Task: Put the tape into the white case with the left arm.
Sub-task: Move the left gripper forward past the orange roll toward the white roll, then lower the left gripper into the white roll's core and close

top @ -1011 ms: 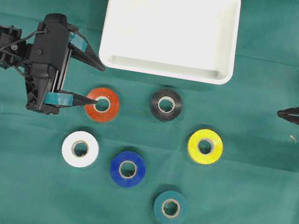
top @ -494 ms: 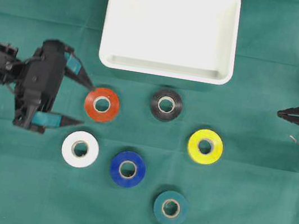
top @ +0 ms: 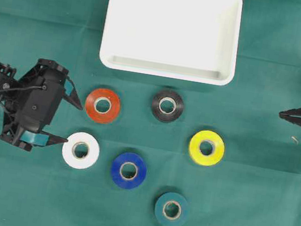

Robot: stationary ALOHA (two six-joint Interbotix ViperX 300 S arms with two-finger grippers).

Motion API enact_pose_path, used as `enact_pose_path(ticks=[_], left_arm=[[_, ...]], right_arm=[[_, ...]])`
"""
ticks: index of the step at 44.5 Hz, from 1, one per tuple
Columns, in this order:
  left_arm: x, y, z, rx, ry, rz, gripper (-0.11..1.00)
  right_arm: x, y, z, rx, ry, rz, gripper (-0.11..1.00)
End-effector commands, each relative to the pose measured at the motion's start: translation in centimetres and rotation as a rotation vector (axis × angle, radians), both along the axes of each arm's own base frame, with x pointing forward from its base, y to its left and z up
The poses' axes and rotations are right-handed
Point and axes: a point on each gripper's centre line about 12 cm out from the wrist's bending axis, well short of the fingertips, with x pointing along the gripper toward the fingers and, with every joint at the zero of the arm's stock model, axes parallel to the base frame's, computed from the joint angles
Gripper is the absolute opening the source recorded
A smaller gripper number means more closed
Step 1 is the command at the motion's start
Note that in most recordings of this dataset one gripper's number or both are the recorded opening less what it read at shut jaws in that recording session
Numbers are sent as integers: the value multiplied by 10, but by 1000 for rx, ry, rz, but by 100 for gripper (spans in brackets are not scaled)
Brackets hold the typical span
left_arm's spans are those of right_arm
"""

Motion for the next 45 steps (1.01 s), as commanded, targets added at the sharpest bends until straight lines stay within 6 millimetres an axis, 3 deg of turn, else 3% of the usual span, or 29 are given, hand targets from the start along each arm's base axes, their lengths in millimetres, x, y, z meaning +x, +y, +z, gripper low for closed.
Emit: enact_pose_path(ticks=[1,22,45], left_arm=[[6,-3,4,-1,-14,-7,94],[28,-19,-36,29,108,-37,94],[35,-20,-58,38,138,-37,94]], right_arm=[[2,0,4,3,-9,-2,-9],[2,0,4,3,-11,-2,-9],[2,0,4,3,-9,-2,-9]])
